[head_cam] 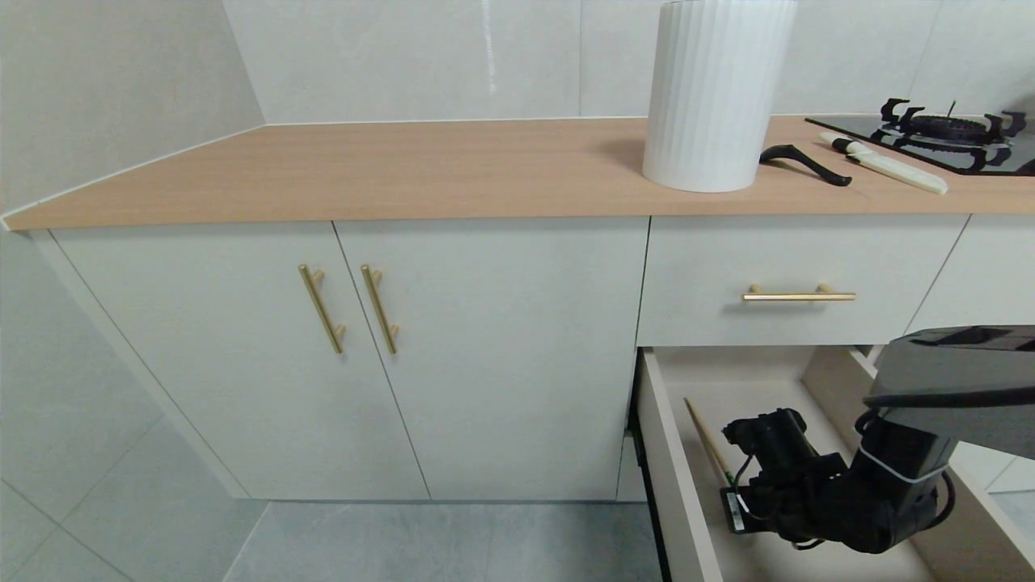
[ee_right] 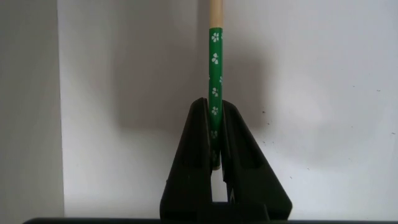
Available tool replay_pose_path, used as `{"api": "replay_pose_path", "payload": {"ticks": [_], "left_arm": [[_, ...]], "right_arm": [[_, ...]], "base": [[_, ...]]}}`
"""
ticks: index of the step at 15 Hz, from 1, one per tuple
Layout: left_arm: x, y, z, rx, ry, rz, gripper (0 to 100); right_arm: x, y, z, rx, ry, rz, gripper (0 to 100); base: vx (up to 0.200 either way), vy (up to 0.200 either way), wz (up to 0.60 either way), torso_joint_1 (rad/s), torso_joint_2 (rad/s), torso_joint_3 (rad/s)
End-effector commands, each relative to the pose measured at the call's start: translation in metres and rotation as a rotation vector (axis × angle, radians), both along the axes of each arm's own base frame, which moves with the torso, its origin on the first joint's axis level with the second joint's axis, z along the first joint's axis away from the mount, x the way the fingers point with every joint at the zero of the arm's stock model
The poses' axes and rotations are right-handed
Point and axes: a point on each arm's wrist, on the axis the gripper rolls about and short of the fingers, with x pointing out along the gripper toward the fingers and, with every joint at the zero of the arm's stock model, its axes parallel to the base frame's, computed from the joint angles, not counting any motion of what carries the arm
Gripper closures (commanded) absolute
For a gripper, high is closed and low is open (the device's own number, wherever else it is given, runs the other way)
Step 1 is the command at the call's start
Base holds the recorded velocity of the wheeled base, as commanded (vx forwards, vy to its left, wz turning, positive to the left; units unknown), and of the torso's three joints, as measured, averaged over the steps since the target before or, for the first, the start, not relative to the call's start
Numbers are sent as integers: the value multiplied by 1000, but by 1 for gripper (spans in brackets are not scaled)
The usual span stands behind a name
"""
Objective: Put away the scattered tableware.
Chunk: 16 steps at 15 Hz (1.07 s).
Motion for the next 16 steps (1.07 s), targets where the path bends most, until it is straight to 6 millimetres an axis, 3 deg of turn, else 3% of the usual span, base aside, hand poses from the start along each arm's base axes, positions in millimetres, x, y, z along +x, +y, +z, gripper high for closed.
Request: {"api": "replay_pose_path", "payload": {"ticks": [1,6,7,13,16], "left_arm": [[0,0,0,0,2,1,0],[0,0,0,0,0,1,0],[0,0,0,0,0,1,0],[0,0,0,0,2,1,0],[0,0,0,0,0,1,0]], "right_arm": [[0,0,-6,-2,10,-1,100],[1,0,-7,-4,-7,-4,100],[1,0,-8,-5,-6,-5,0],[-6,0,-2,-12,-6,6,0],[-10,1,24,12,-69,12,0]], "base": [[0,0,0,0,0,0],[0,0,0,0,0,0],[0,0,0,0,0,0],[0,0,0,0,0,0],[0,0,0,0,0,0]]}}
